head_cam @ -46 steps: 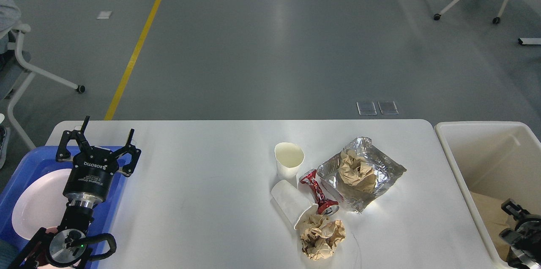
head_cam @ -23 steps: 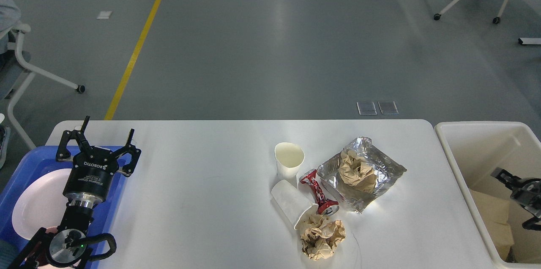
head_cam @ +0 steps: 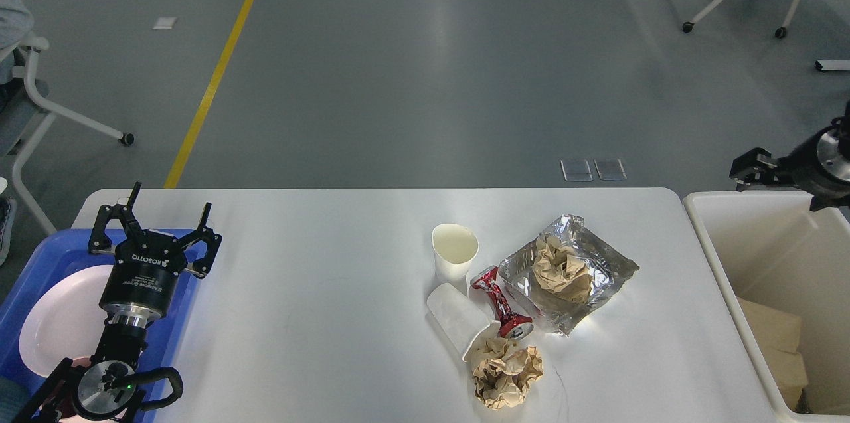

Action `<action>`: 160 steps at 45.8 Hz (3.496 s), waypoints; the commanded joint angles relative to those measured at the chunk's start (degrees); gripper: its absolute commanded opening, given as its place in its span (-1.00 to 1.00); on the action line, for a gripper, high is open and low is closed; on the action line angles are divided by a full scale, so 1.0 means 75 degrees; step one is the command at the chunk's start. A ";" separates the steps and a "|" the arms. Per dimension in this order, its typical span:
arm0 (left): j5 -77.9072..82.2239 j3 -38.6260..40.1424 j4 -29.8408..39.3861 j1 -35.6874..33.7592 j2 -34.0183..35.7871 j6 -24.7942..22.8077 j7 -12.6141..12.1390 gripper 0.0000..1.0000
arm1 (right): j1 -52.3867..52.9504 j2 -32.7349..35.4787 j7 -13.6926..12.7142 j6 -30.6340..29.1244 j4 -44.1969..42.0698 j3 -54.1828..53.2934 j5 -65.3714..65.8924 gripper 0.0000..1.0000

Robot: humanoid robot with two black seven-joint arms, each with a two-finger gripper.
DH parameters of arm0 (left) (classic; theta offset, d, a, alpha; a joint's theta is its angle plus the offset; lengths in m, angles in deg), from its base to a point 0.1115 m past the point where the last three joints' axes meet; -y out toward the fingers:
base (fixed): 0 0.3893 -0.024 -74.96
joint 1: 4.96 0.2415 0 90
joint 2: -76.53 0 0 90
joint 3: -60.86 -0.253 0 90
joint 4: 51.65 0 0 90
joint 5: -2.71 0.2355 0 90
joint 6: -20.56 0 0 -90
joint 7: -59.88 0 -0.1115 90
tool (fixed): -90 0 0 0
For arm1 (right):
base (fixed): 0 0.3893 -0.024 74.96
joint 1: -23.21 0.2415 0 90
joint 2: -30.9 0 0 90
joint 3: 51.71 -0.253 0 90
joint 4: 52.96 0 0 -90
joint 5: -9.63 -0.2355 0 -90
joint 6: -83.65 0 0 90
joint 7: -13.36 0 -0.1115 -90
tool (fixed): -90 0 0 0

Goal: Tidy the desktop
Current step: 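Move the right gripper over the crumpled paper on the foil bag, then close the right gripper on the crumpled paper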

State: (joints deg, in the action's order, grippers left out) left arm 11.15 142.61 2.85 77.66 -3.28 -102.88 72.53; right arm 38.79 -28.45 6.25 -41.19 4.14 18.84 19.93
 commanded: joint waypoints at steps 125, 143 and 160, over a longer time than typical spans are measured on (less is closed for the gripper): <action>0.0000 -0.0002 0.0000 0.0000 0.0000 0.0005 0.0000 0.93 | -0.5041 -0.3677 0.0082 0.3696 -0.2281 -0.2633 0.1791 1.00; 0.0000 -0.0002 0.0000 0.0000 0.0000 -0.0007 0.0001 0.93 | -0.5135 -0.3724 0.0082 0.4223 -0.2258 -0.2597 0.1779 0.46; 0.0000 -0.0002 0.0000 0.0000 0.0000 0.0005 0.0012 0.93 | -0.5287 -0.3783 0.0047 0.4200 -0.2199 -0.2597 0.1768 -0.61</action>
State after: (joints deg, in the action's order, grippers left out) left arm 11.15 142.59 2.85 77.66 -3.28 -102.87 72.55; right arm -0.50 -56.81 6.84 -9.51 -12.43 -0.64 33.27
